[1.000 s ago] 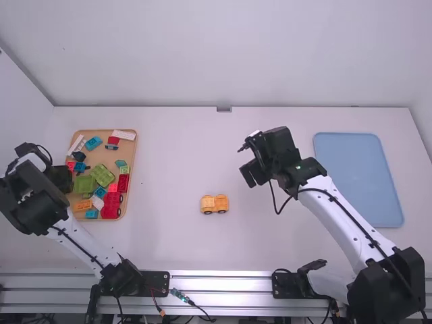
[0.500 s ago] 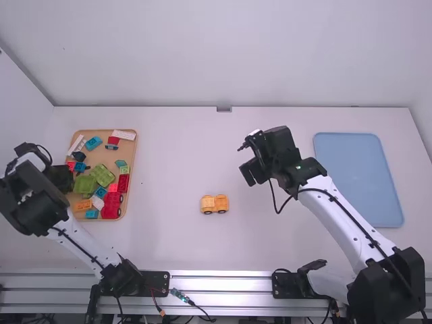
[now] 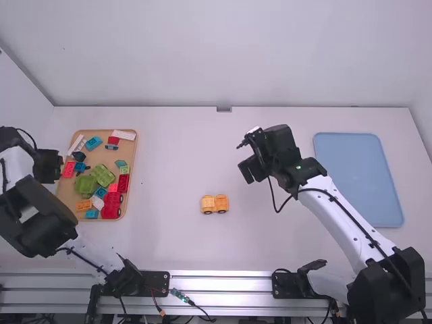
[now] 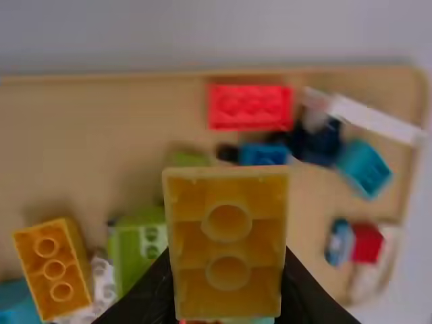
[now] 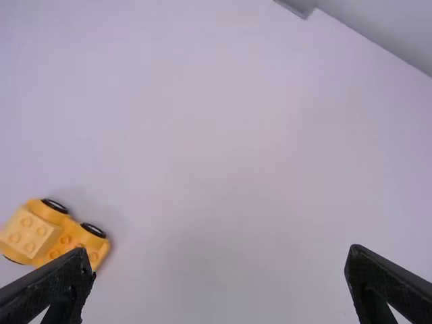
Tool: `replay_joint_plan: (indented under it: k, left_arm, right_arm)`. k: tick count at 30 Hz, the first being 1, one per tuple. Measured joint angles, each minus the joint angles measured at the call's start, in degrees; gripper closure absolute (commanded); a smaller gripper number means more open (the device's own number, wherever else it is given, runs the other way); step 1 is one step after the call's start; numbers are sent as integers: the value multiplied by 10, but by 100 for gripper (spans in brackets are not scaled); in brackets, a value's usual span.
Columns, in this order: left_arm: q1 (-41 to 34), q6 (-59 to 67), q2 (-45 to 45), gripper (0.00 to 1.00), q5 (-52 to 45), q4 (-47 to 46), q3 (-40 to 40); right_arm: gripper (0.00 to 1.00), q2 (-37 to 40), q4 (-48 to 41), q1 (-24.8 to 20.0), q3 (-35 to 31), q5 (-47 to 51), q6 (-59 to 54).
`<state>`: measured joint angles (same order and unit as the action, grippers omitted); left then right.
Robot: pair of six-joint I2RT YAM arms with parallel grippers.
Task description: Assemble lego blocks to make yellow taxi
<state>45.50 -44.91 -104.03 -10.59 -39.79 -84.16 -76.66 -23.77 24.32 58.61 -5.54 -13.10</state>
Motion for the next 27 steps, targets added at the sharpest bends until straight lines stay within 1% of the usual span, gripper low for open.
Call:
replay_joint_plan:
  k: [1,4,5,6,8,9,10,12,14,16,17,21,22,23,27]
  left_arm:
    - [-3,7,7,99,-8,7,5]
    - [-36,59,82,99,-69,75,66]
    - [-39,62,89,99,-74,81,72]
    - [-64,89,130,99,-108,110,106]
    - [-97,126,176,99,-156,140,144]
    - [-126,157,211,98,-200,154,171]
    - [-139,170,225,99,-218,160,182]
    - [-192,225,273,99,-282,179,218]
    - [-234,264,304,99,-318,191,246]
    - [-300,317,339,99,-359,217,283]
    - [-337,343,352,99,-377,233,303]
    - [-417,421,370,99,-431,264,349]
    - [-442,457,371,99,-460,284,368]
    - [-449,469,371,99,-471,293,374]
    - [-470,516,371,99,-523,357,413]
  right_arm:
    - [1,0,4,0,0,-6,0]
    - [1,0,27,-5,0,-50,7]
    - [1,0,29,-6,0,-54,8]
    - [1,0,37,-11,0,-76,10]
    - [1,0,48,-20,0,-109,11]
    - [1,0,55,-25,0,-131,12]
    - [1,0,58,-27,0,-146,12]
    - [1,-1,71,-33,0,-191,11]
    - [1,-5,85,-33,0,-225,11]
    - [1,-18,102,-33,0,-273,9]
    - [1,-28,107,-33,0,-297,8]
    - [1,-61,115,-32,0,-375,-9]
    - [1,-76,116,-35,0,-425,-24]
    - [1,-79,116,-37,0,-438,-28]
    - [1,-96,116,-64,0,-576,-71]
